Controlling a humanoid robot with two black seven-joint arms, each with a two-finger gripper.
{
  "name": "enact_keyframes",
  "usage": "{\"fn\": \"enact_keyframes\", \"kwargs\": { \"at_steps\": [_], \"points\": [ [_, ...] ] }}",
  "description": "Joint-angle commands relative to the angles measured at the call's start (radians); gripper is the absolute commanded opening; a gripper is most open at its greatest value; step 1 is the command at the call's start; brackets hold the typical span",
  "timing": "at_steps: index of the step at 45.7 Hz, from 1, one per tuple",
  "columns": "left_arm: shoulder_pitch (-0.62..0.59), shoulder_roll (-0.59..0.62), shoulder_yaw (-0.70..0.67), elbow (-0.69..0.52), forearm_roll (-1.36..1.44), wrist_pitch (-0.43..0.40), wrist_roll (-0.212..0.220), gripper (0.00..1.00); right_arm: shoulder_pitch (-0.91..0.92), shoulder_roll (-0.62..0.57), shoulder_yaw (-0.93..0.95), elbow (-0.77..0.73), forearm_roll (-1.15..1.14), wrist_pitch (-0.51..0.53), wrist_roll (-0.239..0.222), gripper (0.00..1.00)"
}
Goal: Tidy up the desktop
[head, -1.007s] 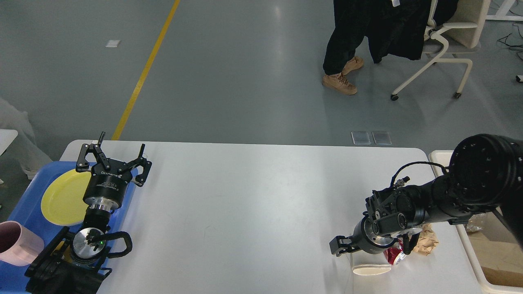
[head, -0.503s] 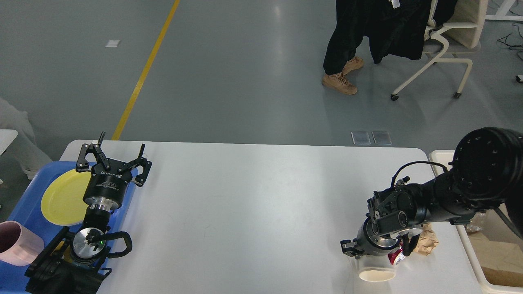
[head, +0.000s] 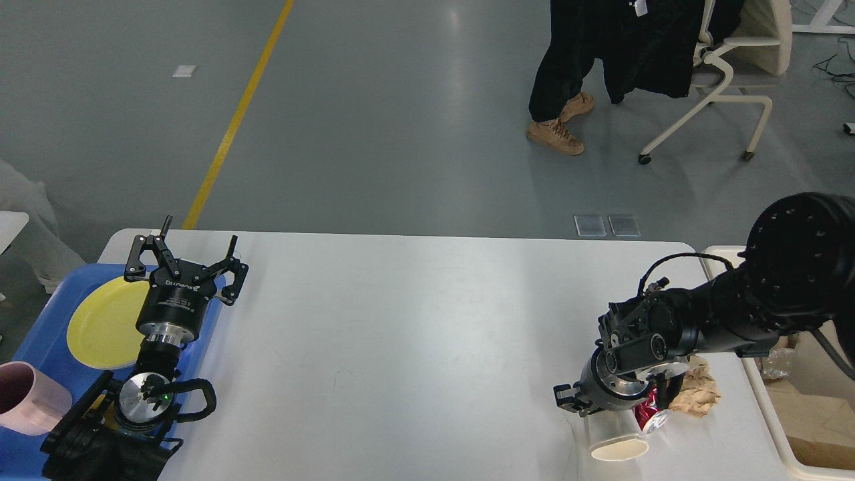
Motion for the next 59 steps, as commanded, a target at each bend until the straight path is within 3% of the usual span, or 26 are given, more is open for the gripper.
{"fn": "enact_keyframes", "kwargs": {
  "at_steps": [1,19,31,43,45,47,48,50,51,59],
  "points": [
    [0.000,0.000,0.000,0.000,0.000,0.000,0.000,0.96,0.000,0.000,0.000,0.000,0.023,0.004,0.000,0.00],
    [0.000,0.000,0.000,0.000,0.000,0.000,0.000,0.96,0.040,-0.009,-0.003,0.035,0.024,0.024,-0.002,0.00],
    [0.000,0.000,0.000,0.000,0.000,0.000,0.000,0.96,0.256,-0.097,-0.023,0.157,0.049,0.192,0.000,0.00],
    [0.000,0.000,0.000,0.000,0.000,0.000,0.000,0.96,0.666,-0.133,-0.106,0.284,0.052,0.487,0.001,0.00],
    [0.000,0.000,0.000,0.000,0.000,0.000,0.000,0.96,0.739,-0.140,-0.114,0.287,0.052,0.543,0.005,0.31],
    [0.000,0.000,0.001,0.000,0.000,0.000,0.000,0.96,0.804,-0.159,-0.114,0.287,0.043,0.577,0.005,0.78],
    [0.000,0.000,0.001,0.000,0.000,0.000,0.000,0.96,0.833,-0.169,-0.114,0.287,0.043,0.594,0.005,0.90],
    [0.000,0.000,0.001,0.000,0.000,0.000,0.000,0.96,0.887,-0.178,-0.117,0.290,0.044,0.628,0.005,0.94],
    [0.000,0.000,0.000,0.000,0.000,0.000,0.000,0.96,0.907,-0.179,-0.120,0.293,0.044,0.639,0.005,1.00],
    [0.000,0.000,0.001,0.000,0.000,0.000,0.000,0.96,0.997,-0.187,-0.172,0.295,0.046,0.755,0.002,1.00]
  ]
}}
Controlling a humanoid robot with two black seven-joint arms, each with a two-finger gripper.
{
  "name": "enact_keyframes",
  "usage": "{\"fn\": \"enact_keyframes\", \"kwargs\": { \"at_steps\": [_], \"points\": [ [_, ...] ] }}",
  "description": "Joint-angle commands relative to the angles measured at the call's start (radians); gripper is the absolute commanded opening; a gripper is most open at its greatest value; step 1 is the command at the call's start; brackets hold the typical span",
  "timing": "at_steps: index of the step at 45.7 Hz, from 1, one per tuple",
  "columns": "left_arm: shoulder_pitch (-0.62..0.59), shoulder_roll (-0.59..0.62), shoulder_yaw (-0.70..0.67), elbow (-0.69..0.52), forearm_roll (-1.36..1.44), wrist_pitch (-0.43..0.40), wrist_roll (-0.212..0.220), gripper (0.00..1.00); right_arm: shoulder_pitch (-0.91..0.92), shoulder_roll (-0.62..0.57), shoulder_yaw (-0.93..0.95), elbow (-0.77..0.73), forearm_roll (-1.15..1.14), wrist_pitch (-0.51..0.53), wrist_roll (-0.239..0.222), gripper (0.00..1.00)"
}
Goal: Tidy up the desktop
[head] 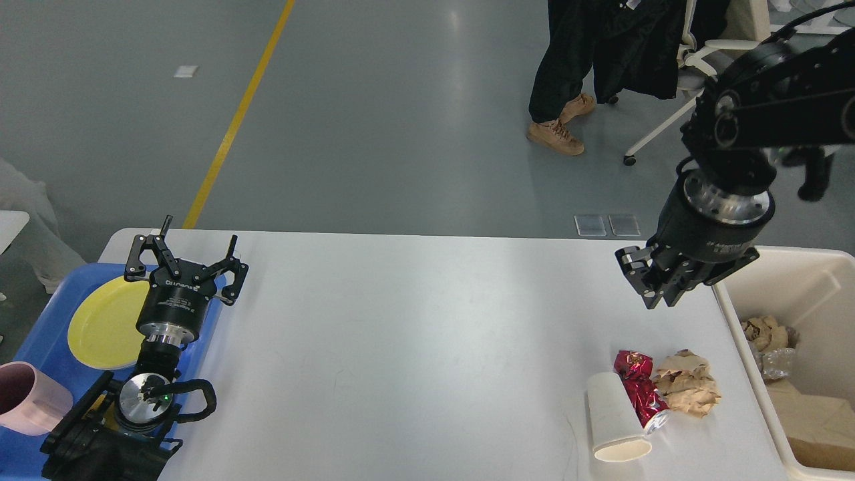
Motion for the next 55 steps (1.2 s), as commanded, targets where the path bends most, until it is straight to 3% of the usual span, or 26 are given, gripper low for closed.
{"fn": "enact_keyframes", "kwargs": {
  "at_steps": [1,24,33,45,51,55],
  "points": [
    [0.000,0.000,-0.001,0.000,0.000,0.000,0.000,0.96,0.051,-0.002,-0.041,0.001,0.001,0.067,-0.002,1.00],
    [0.000,0.000,-0.001,0.000,0.000,0.000,0.000,0.96,0.160,-0.007,-0.172,0.005,0.006,0.082,-0.002,1.00],
    [0.000,0.000,-0.001,0.000,0.000,0.000,0.000,0.96,0.066,-0.025,-0.164,0.005,0.008,0.082,-0.002,1.00],
    [0.000,0.000,-0.001,0.000,0.000,0.000,0.000,0.96,-0.219,-0.024,-0.112,0.005,0.009,-0.186,0.006,1.00],
    [0.000,0.000,-0.001,0.000,0.000,0.000,0.000,0.96,-0.346,-0.028,-0.024,0.007,0.009,-0.305,0.012,0.88],
    [0.000,0.000,-0.001,0.000,0.000,0.000,0.000,0.96,-0.431,-0.039,0.035,0.002,0.003,-0.374,0.012,0.88]
  ]
}}
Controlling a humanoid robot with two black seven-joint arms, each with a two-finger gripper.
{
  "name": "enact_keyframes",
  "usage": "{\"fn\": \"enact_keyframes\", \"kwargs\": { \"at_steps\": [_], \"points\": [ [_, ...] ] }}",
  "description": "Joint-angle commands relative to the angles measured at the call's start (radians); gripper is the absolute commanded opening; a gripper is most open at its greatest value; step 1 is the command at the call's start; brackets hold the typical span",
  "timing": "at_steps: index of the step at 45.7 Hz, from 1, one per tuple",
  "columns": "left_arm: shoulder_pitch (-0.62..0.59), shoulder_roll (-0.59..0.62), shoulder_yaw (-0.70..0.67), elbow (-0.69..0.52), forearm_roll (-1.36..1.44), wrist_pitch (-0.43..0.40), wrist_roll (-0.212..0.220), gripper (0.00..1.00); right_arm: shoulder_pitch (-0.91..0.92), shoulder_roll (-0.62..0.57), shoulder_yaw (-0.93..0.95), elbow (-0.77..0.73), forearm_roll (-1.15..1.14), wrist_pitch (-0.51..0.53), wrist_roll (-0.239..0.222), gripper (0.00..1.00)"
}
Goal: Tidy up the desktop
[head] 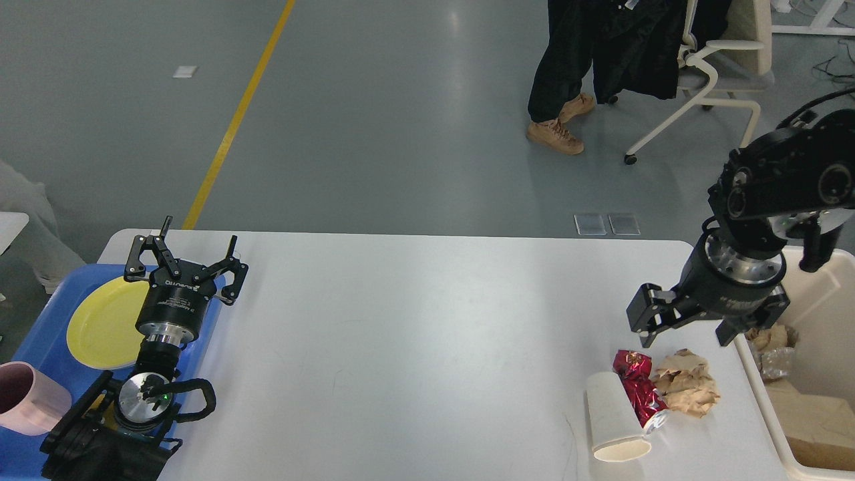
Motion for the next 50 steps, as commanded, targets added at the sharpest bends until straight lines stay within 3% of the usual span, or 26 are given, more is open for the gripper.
{"fn": "enact_keyframes", "kwargs": {
  "at_steps": [1,14,25,50],
  "points": [
    [0.000,0.000,0.000,0.000,0.000,0.000,0.000,0.96,-0.137,-0.013,0.089,-0.010,-0.007,-0.104,0.002,0.89],
    [0.000,0.000,0.002,0.000,0.000,0.000,0.000,0.96,-0.413,0.007,0.161,-0.108,-0.021,-0.317,0.000,0.96],
    [0.000,0.000,0.002,0.000,0.000,0.000,0.000,0.96,-0.557,0.078,0.170,-0.189,-0.020,-0.374,-0.001,0.96],
    [0.000,0.000,0.002,0.000,0.000,0.000,0.000,0.96,-0.664,0.127,0.170,-0.260,-0.021,-0.448,-0.001,0.96]
  ]
}}
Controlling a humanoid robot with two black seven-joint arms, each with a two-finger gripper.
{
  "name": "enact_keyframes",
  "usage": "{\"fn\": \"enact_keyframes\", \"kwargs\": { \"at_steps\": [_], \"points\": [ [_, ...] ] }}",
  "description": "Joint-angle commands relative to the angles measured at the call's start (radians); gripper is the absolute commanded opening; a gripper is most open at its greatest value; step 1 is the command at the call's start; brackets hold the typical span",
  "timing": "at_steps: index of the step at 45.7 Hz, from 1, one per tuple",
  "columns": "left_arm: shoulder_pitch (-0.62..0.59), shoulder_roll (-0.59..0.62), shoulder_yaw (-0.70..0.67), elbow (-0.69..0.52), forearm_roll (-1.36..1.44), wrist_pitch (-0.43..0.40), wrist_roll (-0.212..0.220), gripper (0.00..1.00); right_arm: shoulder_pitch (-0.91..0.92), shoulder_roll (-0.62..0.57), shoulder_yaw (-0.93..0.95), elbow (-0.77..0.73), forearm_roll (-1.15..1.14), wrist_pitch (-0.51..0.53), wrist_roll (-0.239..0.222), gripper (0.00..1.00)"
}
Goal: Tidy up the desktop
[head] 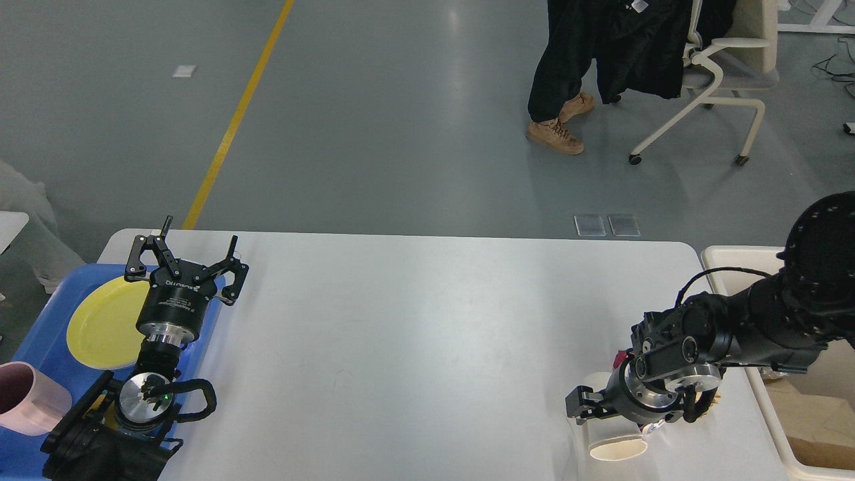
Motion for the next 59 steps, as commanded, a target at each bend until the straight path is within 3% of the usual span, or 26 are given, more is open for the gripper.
{"fn": "enact_keyframes", "kwargs": {
  "at_steps": [1,17,21,23,27,35,59],
  "points": [
    [0.000,0.000,-0.001,0.000,0.000,0.000,0.000,0.96,-0.011,0.005,0.000,-0.004,-0.001,-0.003,0.000,0.96],
    [0.000,0.000,-0.001,0.000,0.000,0.000,0.000,0.96,-0.046,0.020,0.000,-0.006,-0.002,-0.058,0.000,0.94],
    [0.000,0.000,-0.001,0.000,0.000,0.000,0.000,0.96,-0.048,0.034,0.001,-0.006,-0.002,-0.060,0.000,0.86],
    [0.000,0.000,-0.001,0.000,0.000,0.000,0.000,0.96,-0.048,0.039,0.001,-0.006,-0.002,-0.060,0.000,0.76],
    [0.000,0.000,0.000,0.000,0.000,0.000,0.000,0.96,-0.042,0.039,0.001,-0.001,-0.002,-0.058,0.000,0.43],
    [0.000,0.000,-0.001,0.000,0.000,0.000,0.000,0.96,-0.033,0.031,0.001,0.007,-0.001,-0.054,-0.001,0.01],
    [0.000,0.000,-0.001,0.000,0.000,0.000,0.000,0.96,-0.011,0.027,0.001,0.020,0.010,-0.035,-0.009,0.00]
  ]
}}
